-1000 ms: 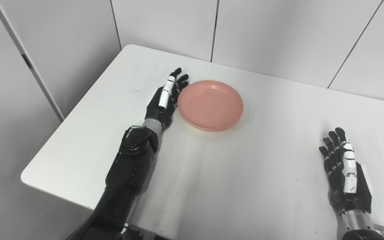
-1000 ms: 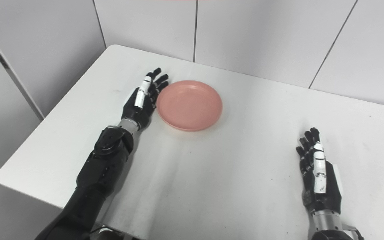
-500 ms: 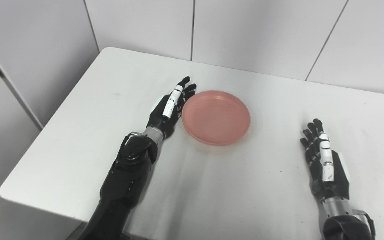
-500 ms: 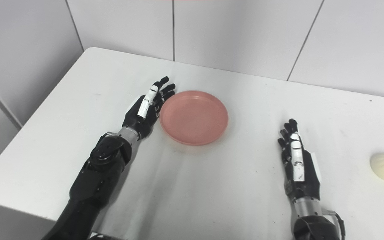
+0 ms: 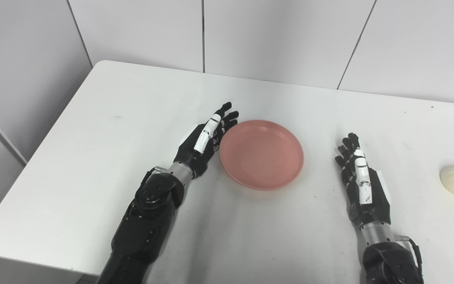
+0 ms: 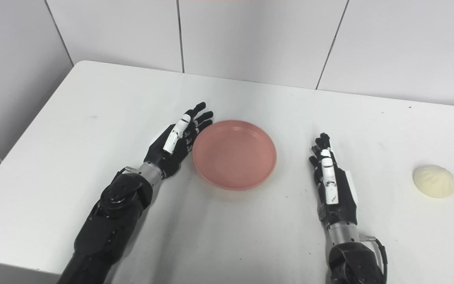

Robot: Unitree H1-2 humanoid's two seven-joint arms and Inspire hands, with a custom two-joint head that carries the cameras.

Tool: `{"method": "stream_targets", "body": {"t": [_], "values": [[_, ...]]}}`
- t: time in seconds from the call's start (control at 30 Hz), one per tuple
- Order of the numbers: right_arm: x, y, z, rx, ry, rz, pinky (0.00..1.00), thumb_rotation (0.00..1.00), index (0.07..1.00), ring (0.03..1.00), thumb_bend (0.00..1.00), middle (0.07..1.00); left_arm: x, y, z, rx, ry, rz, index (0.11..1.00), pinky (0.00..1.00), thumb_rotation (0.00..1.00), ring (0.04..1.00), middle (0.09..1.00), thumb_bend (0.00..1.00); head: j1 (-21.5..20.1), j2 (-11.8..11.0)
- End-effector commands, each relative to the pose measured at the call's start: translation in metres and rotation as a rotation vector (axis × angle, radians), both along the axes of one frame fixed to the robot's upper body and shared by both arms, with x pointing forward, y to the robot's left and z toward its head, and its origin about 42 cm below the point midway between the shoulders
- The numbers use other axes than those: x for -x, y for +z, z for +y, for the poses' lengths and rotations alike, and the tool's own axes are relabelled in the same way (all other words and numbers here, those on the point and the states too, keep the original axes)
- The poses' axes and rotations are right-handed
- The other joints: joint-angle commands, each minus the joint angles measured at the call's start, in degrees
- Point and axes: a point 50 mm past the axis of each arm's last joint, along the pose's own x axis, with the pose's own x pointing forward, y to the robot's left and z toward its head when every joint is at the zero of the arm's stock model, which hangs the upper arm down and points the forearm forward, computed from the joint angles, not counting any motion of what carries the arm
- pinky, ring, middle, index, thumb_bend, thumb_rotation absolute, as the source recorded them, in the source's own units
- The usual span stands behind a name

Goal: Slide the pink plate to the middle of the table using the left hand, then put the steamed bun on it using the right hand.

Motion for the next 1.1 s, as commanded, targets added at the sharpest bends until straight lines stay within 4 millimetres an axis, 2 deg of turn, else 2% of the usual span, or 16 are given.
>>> {"method": "stream_targets", "body": {"t": [0.0, 0.23, 0.47, 1.07], "values": [[0.004, -0.012, 0.015, -0.020, 0.046, 0.057, 1.00, 1.00, 1.000, 1.000, 0.17, 1.000, 0.009, 0.002, -0.018, 0.011, -0.088, 0.007, 0.959, 0.98, 1.00, 0.952, 0.943, 0.40, -0.4, 0.1], [0.003, -0.013, 0.021, -0.028, 0.043, 0.055, 1.00, 1.00, 1.000, 1.000, 0.17, 1.000, 0.020, 0.000, -0.025, 0.039, -0.133, 0.021, 0.965, 0.96, 1.00, 0.948, 0.949, 0.39, -2.0, 0.4], [0.002, -0.014, 0.025, -0.032, 0.047, 0.047, 1.00, 1.00, 1.000, 1.000, 0.17, 1.000, 0.025, -0.002, -0.021, 0.034, -0.143, 0.040, 0.979, 1.00, 1.00, 0.969, 0.963, 0.40, -4.4, 0.8], [-0.002, -0.001, 0.021, -0.025, 0.003, 0.006, 1.00, 1.00, 1.000, 1.000, 0.19, 1.000, 0.023, -0.017, -0.009, 0.018, -0.054, 0.055, 0.996, 1.00, 1.00, 0.984, 0.979, 0.39, -8.4, 0.0]]}}
